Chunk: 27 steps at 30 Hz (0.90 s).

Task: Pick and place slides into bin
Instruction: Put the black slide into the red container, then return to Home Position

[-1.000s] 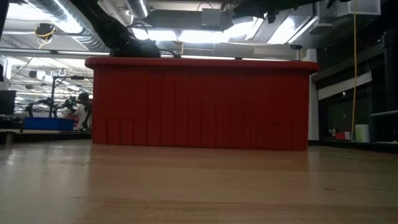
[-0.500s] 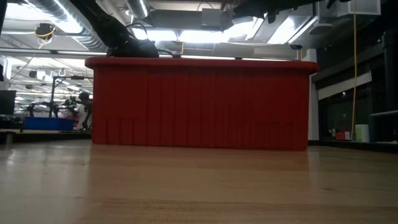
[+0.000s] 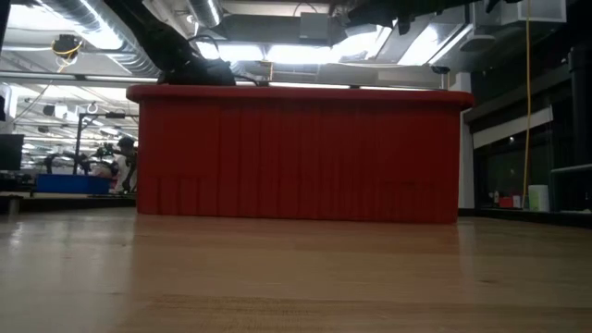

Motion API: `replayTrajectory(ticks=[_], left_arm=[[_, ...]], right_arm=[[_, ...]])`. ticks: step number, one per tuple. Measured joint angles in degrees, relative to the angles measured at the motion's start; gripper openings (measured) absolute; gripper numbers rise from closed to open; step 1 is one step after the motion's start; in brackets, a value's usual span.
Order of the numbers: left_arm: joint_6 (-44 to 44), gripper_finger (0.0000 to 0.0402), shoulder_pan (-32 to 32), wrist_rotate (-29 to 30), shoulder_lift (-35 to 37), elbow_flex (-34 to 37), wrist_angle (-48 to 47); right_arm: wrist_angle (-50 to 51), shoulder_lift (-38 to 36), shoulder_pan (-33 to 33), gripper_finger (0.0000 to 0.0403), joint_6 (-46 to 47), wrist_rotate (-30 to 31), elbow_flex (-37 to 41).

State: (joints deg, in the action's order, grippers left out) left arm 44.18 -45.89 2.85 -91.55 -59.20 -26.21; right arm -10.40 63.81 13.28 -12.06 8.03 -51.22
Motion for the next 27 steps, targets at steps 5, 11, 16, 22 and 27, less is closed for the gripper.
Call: replayTrajectory(ticks=[5, 11, 16, 22, 27], left_arm=[[0.04, 0.0040, 0.02, -1.43, 0.00, 0.00, -1.04], [0.01, 0.0082, 0.04, -1.50, 0.00, 0.00, -1.28], [-0.07, 0.0114, 0.04, -1.47, 0.00, 0.02, -1.39], [-0.07, 0.0142, 0.07, -1.06, 1.39, 0.11, -1.38], [-0.08, 0.0154, 0.04, -1.31, 5.20, 0.11, -1.39]], right_arm=[[0.00, 0.00, 0.00, 0.0007, 0.00, -0.03, 0.00], [-0.01, 0.00, 0.00, 0.0007, 0.02, -0.04, 0.00], [-0.02, 0.00, 0.00, 0.0007, 0.02, -0.04, 0.00], [0.00, 0.00, -0.02, 0.0007, 2.22, -0.07, 0.00], [0.03, 0.00, -0.02, 0.0007, 2.85, -0.07, 0.00]])
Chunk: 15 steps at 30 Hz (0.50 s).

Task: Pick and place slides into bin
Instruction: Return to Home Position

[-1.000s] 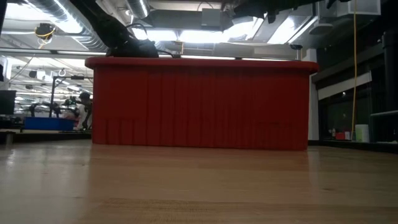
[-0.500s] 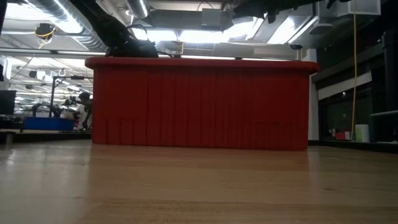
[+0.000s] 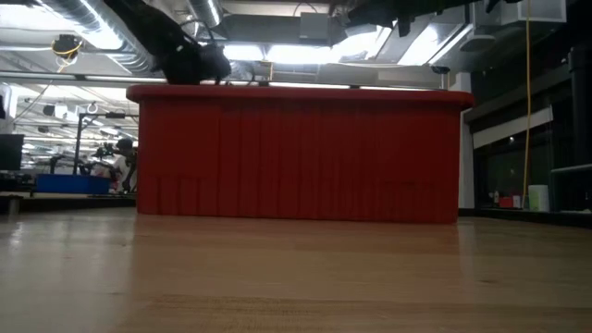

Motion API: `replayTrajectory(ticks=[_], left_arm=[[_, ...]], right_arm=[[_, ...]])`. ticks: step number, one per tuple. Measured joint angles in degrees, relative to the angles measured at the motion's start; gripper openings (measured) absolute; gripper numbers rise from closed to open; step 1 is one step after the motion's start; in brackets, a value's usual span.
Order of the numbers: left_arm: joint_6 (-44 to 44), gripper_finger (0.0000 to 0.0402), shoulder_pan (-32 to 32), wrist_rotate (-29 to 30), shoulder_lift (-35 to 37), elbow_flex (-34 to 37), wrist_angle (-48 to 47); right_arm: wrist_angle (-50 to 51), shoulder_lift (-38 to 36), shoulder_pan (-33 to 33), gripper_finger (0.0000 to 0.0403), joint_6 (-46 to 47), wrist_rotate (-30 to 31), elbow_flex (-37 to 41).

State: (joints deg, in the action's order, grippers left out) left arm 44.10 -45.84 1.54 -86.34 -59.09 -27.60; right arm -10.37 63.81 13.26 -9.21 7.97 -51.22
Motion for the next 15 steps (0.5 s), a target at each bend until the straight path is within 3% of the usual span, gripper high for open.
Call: replayTrajectory(ticks=[8, 15], left_arm=[[-4.08, 0.0144, 0.86, -5.01, 9.28, 0.00, -2.79], [-11.29, 0.0101, 3.64, -7.69, 19.91, 0.00, -0.17]], right_arm=[[-0.01, 0.00, 0.00, 0.0007, 0.10, 0.00, 0.00], [-1.06, 0.00, 0.00, 0.0007, 4.87, 0.02, 0.00]])
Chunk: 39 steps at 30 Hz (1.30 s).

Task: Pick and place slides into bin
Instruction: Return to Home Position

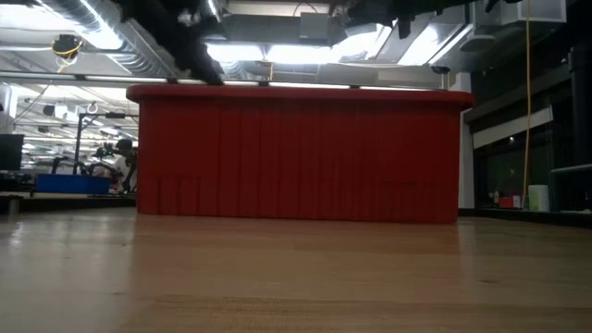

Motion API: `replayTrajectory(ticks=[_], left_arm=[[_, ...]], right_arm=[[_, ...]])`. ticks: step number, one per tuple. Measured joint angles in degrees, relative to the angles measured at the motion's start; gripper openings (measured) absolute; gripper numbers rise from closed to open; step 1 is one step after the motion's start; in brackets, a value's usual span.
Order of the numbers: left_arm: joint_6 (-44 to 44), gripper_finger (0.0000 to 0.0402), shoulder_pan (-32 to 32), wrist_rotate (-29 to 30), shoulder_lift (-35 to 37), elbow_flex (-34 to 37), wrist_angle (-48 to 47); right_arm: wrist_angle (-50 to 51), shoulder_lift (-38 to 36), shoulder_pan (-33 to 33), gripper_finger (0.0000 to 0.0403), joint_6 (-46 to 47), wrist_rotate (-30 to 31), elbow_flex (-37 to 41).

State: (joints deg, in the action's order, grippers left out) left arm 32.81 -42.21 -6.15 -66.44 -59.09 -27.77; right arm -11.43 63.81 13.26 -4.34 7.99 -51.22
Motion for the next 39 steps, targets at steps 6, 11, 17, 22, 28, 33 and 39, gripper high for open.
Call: replayTrajectory(ticks=[6, 11, 17, 22, 28, 33, 39], left_arm=[[-7.80, 0.0049, 3.09, -0.02, 7.96, 0.00, 1.05], [-14.78, 0.0005, 6.49, 0.41, 13.15, -0.01, 1.03], [-23.81, 0.0001, 11.57, 1.46, 18.88, -0.02, 0.98], [-29.61, 0.0001, 19.57, 7.49, 23.54, 1.39, 2.01], [-39.14, 0.0001, 32.21, 16.05, 27.04, 12.74, 10.43], [-41.13, 0.0001, 43.05, 26.03, 27.39, 21.48, 19.87], [-37.87, 0.0001, 49.96, 30.35, 28.48, 22.18, 20.03]], right_arm=[[-1.61, 0.00, -0.71, 0.0007, 0.85, -0.50, 0.00], [0.39, 0.00, -2.78, 0.0005, 0.20, -0.59, -2.36], [13.65, -0.03, -6.59, 0.0003, -0.25, -0.63, -9.89], [22.43, 0.00, -11.35, 0.0002, 0.80, -0.61, -12.37], [19.99, 0.04, -16.94, 0.0002, 2.94, -0.54, -7.85], [16.32, -0.02, -20.64, 0.0002, 2.81, -0.61, -5.38], [16.38, -0.30, -22.70, 0.0002, 2.04, -0.59, -5.38]])
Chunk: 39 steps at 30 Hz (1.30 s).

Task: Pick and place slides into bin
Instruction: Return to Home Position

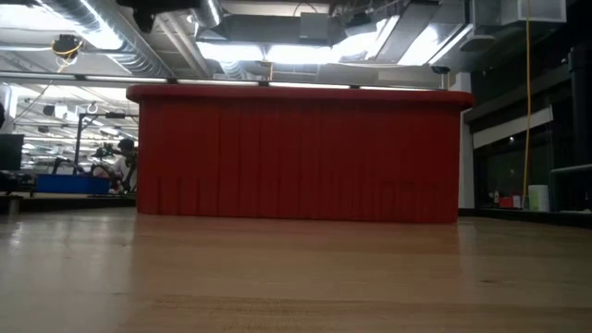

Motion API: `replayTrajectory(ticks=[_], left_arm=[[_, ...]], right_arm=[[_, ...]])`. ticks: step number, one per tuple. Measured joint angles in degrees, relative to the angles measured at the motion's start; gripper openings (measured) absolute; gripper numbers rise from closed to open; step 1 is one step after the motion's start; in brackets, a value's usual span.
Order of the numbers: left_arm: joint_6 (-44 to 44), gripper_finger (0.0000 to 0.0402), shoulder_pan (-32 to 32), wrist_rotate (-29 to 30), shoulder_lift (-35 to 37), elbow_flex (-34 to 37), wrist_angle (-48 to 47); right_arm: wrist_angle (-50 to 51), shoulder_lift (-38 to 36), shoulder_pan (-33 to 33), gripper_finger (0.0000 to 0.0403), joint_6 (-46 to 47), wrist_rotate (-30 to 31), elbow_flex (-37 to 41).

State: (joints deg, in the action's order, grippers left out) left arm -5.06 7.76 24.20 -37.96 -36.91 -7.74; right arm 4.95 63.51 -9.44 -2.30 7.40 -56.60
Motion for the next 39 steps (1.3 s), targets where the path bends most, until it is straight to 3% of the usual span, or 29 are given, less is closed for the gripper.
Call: replayTrajectory(ticks=[5, 10, 21, 27, 39], left_arm=[[4.74, 0.0001, 1.54, 1.78, 3.86, 0.00, -4.41], [1.87, 0.0001, 1.52, 1.76, 9.57, 0.17, -12.99], [2.83, 0.0001, 1.65, 1.44, 29.17, 19.30, 1.07], [5.29, 0.0001, 1.63, -0.97, 36.86, 25.28, 5.89], [3.30, 0.0001, 1.59, -5.72, 37.94, 31.77, 7.63]], right_arm=[[-0.01, -0.07, -1.21, 0.0002, 1.74, 0.01, 0.00], [-1.85, -0.05, -1.66, 0.0002, 0.55, 0.02, 0.00], [-4.41, -0.03, -1.37, 0.0001, 3.40, 0.09, 0.00], [-5.45, -0.03, -1.37, 0.0001, 3.81, 0.09, 0.00], [-8.97, -0.03, -0.96, 0.0000, 5.02, 0.00, 0.49]])
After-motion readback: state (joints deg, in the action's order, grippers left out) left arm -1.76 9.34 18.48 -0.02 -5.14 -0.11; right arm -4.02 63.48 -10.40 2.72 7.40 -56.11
